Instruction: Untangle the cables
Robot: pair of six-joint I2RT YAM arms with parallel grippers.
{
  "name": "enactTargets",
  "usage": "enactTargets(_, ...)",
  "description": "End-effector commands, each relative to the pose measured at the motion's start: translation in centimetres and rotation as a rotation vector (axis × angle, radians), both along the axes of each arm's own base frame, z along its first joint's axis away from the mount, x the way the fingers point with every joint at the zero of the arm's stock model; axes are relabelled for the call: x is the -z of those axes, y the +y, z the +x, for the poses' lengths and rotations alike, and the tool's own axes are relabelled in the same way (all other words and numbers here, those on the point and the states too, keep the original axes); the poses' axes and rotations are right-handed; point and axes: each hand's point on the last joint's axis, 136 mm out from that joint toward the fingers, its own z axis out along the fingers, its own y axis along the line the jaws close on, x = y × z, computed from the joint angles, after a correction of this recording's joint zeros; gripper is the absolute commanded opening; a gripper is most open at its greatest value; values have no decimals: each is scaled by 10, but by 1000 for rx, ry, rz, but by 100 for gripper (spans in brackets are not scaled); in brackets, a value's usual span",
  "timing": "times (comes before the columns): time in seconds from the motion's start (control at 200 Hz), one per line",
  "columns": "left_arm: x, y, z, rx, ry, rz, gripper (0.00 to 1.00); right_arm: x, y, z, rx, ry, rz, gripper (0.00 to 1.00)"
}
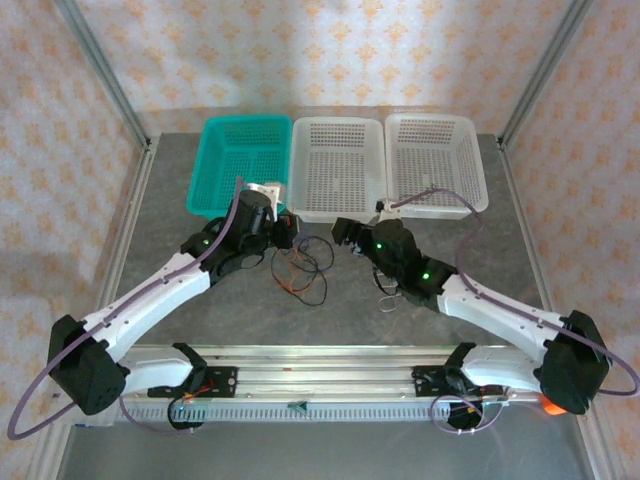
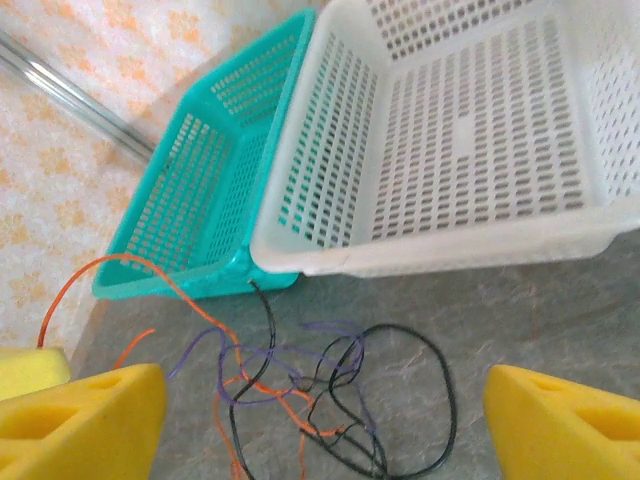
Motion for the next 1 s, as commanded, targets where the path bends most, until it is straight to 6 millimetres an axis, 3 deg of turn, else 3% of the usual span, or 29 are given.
enactTargets(0.0, -13, -17, -11, 122, -46, -43, 0, -20, -10, 5, 15, -112, -63, 82)
enactTargets(0.105, -18, -27, -19, 196, -51, -70, 0, -16, -2, 1, -71, -113, -137, 76)
enactTargets(0.175, -21, -31, -23, 231, -56, -85, 0, -16, 17, -7, -222, -134, -174, 82)
enactTargets(0.23, -24, -33, -26, 253, -62, -95, 0, -15, 24, -11, -289, -141, -190, 79)
enactTargets(0.511, -31, -34, -35, 289, -83, -110, 0, -20, 30, -2, -386, -156, -121, 69)
enactTargets(0.556, -31, -34, -36, 294, -84, -114, 0, -27, 33, -1, -402, -173, -106, 69)
enactTargets(0.756, -32, -35, -39, 308, -90, -120, 0, -14, 61, 3, -531, -166, -128, 69)
enactTargets(0.996, -22, -42, -55, 416, -103, -135, 0, -22, 56, 20, -502, -291, -219, 71)
